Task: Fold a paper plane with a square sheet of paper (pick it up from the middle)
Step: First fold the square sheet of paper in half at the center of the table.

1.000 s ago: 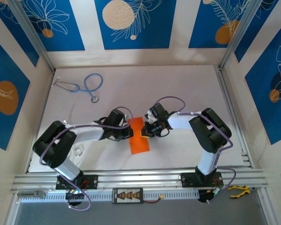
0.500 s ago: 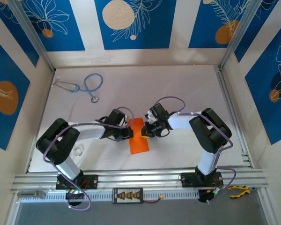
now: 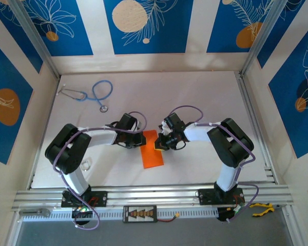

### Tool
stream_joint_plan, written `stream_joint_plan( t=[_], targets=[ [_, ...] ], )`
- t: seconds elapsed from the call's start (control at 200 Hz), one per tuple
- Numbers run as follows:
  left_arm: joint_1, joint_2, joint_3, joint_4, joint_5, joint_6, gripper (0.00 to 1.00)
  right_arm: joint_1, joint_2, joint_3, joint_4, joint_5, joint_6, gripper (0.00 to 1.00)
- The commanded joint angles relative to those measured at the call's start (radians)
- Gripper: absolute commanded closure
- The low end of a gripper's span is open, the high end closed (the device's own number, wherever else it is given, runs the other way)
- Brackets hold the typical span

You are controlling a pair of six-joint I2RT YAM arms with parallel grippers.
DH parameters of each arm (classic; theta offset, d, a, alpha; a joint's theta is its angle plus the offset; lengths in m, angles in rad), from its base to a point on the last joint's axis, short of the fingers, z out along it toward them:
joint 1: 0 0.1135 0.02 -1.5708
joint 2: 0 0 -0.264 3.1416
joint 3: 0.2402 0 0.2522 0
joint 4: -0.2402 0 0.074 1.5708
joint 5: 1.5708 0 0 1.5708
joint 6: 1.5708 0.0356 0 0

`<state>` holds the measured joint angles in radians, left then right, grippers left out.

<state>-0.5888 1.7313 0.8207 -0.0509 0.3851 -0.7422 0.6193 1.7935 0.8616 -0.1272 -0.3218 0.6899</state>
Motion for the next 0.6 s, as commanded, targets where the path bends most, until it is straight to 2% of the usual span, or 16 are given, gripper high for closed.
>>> stream_joint_plan(
  t=[0.0,0.085,0.28,0.595],
  targets=[
    [0.019,0.025,-0.05,0.026,0.022,-0.023,0.89,-0.003,0.057,-0.041,-0.133,0.108,0.001,1.0],
    [0.019,0.016,-0.04,0.033,0.049,-0.027,0.88,-0.006,0.054,-0.035,-0.143,0.11,-0.005,1.0],
    [0.041,-0.01,0.051,-0.064,0.011,0.029,0.88,-0.009,0.055,-0.027,-0.153,0.11,-0.009,1.0],
    [0.063,0.074,0.089,-0.085,0.002,0.053,0.89,-0.01,0.049,-0.03,-0.154,0.11,-0.007,1.0]
  ],
)
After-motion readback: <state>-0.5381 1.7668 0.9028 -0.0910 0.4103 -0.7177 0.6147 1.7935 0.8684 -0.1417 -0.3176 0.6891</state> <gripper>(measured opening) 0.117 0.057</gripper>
